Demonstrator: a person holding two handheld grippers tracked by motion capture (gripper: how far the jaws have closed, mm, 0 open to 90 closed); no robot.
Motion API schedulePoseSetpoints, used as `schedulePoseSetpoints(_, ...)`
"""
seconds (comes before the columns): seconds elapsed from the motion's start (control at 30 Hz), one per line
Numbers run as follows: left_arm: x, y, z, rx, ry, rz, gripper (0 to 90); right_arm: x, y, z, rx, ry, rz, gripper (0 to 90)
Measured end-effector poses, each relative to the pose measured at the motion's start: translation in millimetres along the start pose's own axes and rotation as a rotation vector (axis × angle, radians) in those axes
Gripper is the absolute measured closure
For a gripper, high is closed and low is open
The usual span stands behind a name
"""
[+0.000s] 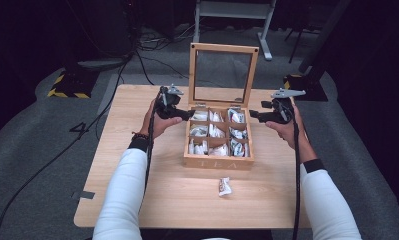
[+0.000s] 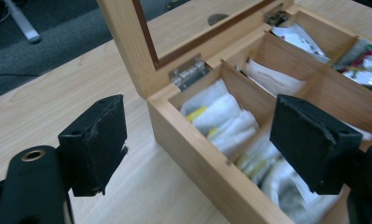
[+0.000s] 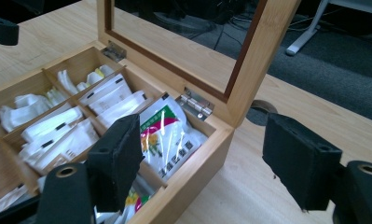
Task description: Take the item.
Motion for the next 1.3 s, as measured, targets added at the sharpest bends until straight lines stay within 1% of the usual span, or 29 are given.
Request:
schedulePoseSetpoints(0.07,-2.2,6.2,5.7,0.007,-0.011,0.008,19.4,2.5,5.9,4.6,-0.002,0.006,-0.005,28.3)
schedulePoseSetpoints(0.13,-5.5,11.1,10.2,0.002,-0.018,0.015,19.4,4.9,11.1,8.9,0.0,0.01,-0.007,28.4)
schedulePoseSetpoints(0.23,-12.1,16.2,16.6,0.003,-0.035,0.026,19.7,10.6,19.1,12.8,-0.016,0.021,-0.019,28.3)
schedulePoseSetpoints(0.27,-14.4,17.8,18.5,0.01,-0.044,0.035,19.7,13.1,21.6,14.5,-0.016,0.017,-0.025,28.3)
schedulePoseSetpoints(0.3,-16.8,19.4,20.0,0.009,-0.045,0.043,20.2,15.7,24.1,16.2,-0.017,0.025,-0.029,28.3)
schedulePoseSetpoints(0.33,-18.7,22.0,21.0,0.003,-0.061,0.043,20.3,18.5,26.4,18.1,-0.016,0.04,-0.031,28.3)
schedulePoseSetpoints(0.37,-20.7,24.2,22.0,-0.002,-0.066,0.051,20.3,21.1,28.6,19.7,-0.017,0.052,-0.031,28.3)
schedulePoseSetpoints(0.43,-23.1,26.7,24.7,0.004,-0.068,0.063,20.2,26.0,32.7,21.6,-0.024,0.063,-0.044,28.3)
schedulePoseSetpoints(0.5,-24.4,30.3,25.9,0.004,-0.076,0.064,20.7,29.9,35.9,22.9,-0.026,0.077,-0.052,28.3)
schedulePoseSetpoints(0.53,-25.6,32.2,25.5,-0.002,-0.085,0.068,20.7,31.2,37.1,23.7,-0.024,0.077,-0.052,28.3)
schedulePoseSetpoints(0.6,-28.4,36.0,25.0,-0.014,-0.094,0.068,20.7,32.8,40.3,24.5,-0.02,0.096,-0.048,28.3)
schedulePoseSetpoints(0.67,-31.6,39.0,24.8,-0.024,-0.101,0.077,20.7,34.2,44.9,24.1,-0.028,0.099,-0.048,28.4)
schedulePoseSetpoints(0.7,-32.4,40.3,24.9,-0.026,-0.105,0.068,20.7,35.1,47.3,23.3,-0.035,0.101,-0.053,28.4)
schedulePoseSetpoints(0.77,-33.7,43.2,24.9,-0.03,-0.104,0.071,20.8,36.3,51.7,22.5,-0.042,0.115,-0.056,28.4)
schedulePoseSetpoints(0.87,-33.2,48.1,24.2,-0.042,-0.104,0.063,21.2,36.4,57.0,23.3,-0.038,0.125,-0.049,28.7)
schedulePoseSetpoints(0.93,-32.6,50.5,24.8,-0.042,-0.11,0.052,21.3,36.6,60.3,23.4,-0.037,0.133,-0.048,29.0)
schedulePoseSetpoints(1.0,-31.6,52.7,25.4,-0.044,-0.115,0.044,21.6,35.6,63.5,23.0,-0.041,0.133,-0.041,29.1)
schedulePoseSetpoints(1.07,-30.6,54.8,26.0,-0.047,-0.109,0.037,22.3,34.5,67.0,22.5,-0.052,0.136,-0.041,29.1)
schedulePoseSetpoints(1.17,-29.8,57.8,26.3,-0.051,-0.11,0.022,23.3,33.1,70.0,22.7,-0.049,0.137,-0.03,29.6)
schedulePoseSetpoints(1.2,-30.1,58.7,26.5,-0.054,-0.11,0.028,24.3,32.6,71.4,22.5,-0.057,0.138,-0.033,29.6)
schedulePoseSetpoints(1.23,-29.9,59.2,27.1,-0.051,-0.112,0.023,24.5,32.0,72.9,22.4,-0.059,0.136,-0.028,29.7)
schedulePoseSetpoints(1.3,-28.7,60.3,28.5,-0.048,-0.115,0.01,27.6,30.2,76.5,22.7,-0.064,0.137,-0.025,30.1)
Point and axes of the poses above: each handheld gripper's, and its own axes: y roughly forward along the jaws, z roughly out of its top, x roughly to its right, the point moved 7 cm from there along y, roughly forward along the jaws, and after that the axes turned 2 degrees about y, right-handed, at the moved point
